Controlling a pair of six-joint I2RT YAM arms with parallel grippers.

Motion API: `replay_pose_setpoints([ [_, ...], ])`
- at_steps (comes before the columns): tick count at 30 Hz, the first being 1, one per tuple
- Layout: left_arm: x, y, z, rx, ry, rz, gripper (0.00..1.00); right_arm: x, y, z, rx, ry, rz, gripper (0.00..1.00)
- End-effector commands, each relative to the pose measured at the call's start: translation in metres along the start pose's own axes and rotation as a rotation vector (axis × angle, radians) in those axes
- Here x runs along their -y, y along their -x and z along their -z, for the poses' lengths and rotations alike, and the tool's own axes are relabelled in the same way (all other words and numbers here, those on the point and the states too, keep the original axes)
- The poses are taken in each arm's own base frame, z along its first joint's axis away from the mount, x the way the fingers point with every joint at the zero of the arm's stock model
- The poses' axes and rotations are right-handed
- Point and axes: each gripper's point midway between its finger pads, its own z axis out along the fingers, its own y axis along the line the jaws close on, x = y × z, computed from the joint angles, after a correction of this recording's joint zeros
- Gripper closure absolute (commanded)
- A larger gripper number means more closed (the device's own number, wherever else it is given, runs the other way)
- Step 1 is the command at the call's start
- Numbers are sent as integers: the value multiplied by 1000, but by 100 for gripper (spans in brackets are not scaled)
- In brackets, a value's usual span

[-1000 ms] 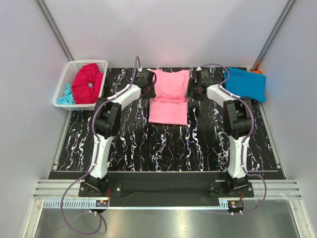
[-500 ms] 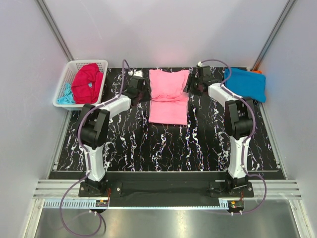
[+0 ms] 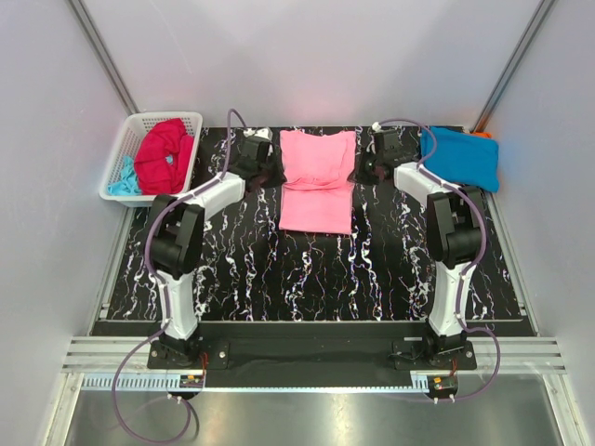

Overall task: Fold and stack the t-shirts
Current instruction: Fold the tshirt

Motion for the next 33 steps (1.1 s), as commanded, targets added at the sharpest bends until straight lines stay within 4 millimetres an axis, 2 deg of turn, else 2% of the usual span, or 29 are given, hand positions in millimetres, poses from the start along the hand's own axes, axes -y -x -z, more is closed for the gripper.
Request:
replay_pose_setpoints([
  [1, 18, -9, -5, -72, -45, -3, 100, -27, 10, 11, 36, 82, 20, 100],
  [3, 17, -21, -13, -118, -28, -7, 100, -29, 7, 7, 24, 90, 20, 100],
  [4, 21, -17, -15, -118, -33, -9, 100, -31, 7, 7, 21, 97, 23, 100],
  [5, 20, -24, -16, -149, -29, -10, 100, -32, 6, 5, 18, 100, 23, 100],
  [9, 26, -24, -26, -176, -24, -15, 100, -40, 5, 1, 6, 126, 28, 100],
  [11, 23, -31, -31, -207, -10, -10, 100, -42, 5, -3, -4, 139, 25, 100],
  [13, 23, -29, -35, -210, -4, -7, 100, -47, 6, -6, -9, 153, 23, 100],
  [18, 27, -28, -39, -216, -12, 3, 100, -50, -2, -17, -38, 163, 16, 100],
  [20, 25, -33, -42, -239, -8, 3, 100, -50, -5, -21, -48, 165, 12, 100],
  [27, 17, -43, -50, -273, 30, 16, 100, -51, -18, -27, -77, 163, 9, 100],
  [33, 15, -50, -47, -297, 34, 25, 100, -54, -19, -25, -76, 169, 17, 100],
])
